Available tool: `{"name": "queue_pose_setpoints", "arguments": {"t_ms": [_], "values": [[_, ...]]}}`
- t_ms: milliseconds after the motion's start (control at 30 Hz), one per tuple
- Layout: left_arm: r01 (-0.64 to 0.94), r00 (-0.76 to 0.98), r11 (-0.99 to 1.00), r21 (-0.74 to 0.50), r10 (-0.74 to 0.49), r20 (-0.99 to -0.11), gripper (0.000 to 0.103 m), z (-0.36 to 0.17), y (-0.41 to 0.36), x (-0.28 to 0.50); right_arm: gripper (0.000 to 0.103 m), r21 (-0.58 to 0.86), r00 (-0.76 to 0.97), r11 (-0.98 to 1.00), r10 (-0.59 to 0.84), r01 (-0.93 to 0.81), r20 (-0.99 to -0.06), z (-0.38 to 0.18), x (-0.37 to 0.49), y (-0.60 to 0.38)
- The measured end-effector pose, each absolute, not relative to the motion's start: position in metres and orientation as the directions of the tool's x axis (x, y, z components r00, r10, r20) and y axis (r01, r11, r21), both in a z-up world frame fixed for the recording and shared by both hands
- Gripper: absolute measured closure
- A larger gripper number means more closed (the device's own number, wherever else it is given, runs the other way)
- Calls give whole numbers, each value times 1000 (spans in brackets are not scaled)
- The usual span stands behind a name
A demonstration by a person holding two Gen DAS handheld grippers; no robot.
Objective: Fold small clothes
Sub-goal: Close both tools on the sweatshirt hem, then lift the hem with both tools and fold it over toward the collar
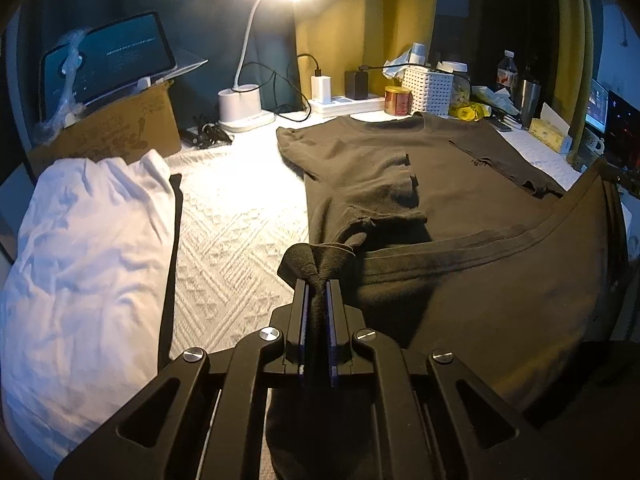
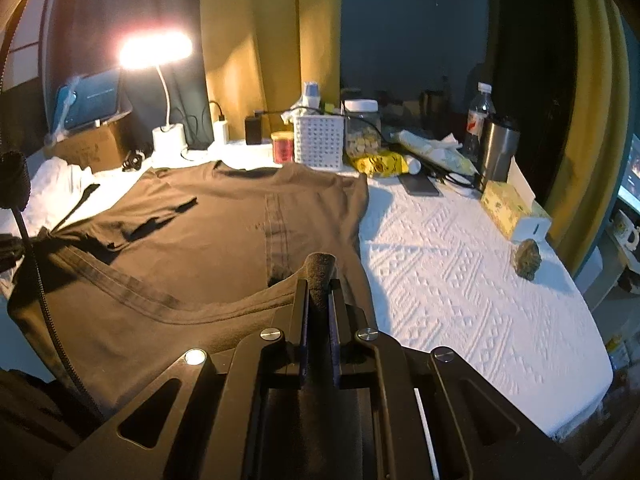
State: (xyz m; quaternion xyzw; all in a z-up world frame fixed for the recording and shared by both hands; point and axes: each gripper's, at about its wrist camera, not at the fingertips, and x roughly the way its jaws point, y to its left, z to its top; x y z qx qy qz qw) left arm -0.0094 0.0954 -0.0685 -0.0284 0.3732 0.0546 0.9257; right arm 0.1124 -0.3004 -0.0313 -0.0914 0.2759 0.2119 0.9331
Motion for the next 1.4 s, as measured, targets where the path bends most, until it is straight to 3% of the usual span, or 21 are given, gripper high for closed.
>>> {"name": "queue_pose_setpoints", "arguments": {"t_ms": [200, 467, 500, 567, 600, 733, 800, 833, 867, 967, 1400], "values": [[-194, 686, 979, -65, 87, -722, 97, -80, 111, -17, 94, -50, 747, 883, 363, -466, -556, -31, 118, -295], [-248, 641, 968, -49, 125, -757, 94, -87, 118, -3, 94, -50, 751, 902, 325, -429, -574, -36, 130, -306], [-257, 639, 966, -40, 139, -757, 91, -87, 120, -1, 94, -48, 751, 906, 318, -421, -578, -37, 131, -309], [-261, 641, 964, -42, 140, -755, 49, -88, 125, 3, 94, -41, 749, 912, 309, -408, -586, -40, 134, -313], [-265, 647, 963, -55, 135, -750, 43, -89, 128, 6, 94, -38, 748, 915, 305, -402, -589, -41, 134, -315], [-219, 661, 972, -92, 78, -746, 43, -93, 134, 15, 94, -28, 741, 920, 296, -391, -603, -47, 136, -320], [-199, 654, 976, -85, 68, -753, 44, -97, 132, 21, 94, -23, 736, 922, 293, -386, -610, -51, 136, -321], [-188, 661, 978, -84, 62, -748, 55, -97, 131, 23, 94, -22, 734, 923, 291, -384, -613, -52, 137, -322], [-181, 658, 980, -83, 58, -750, 73, -98, 129, 24, 94, -21, 733, 923, 290, -383, -616, -53, 137, -322], [-171, 658, 984, -60, 69, -750, 97, -96, 125, 24, 94, -22, 730, 924, 287, -383, -620, -54, 138, -321], [-192, 719, 981, -42, 111, -686, 99, -64, 112, 0, 94, -21, 735, 914, 313, -406, -601, -46, 143, -315]]}}
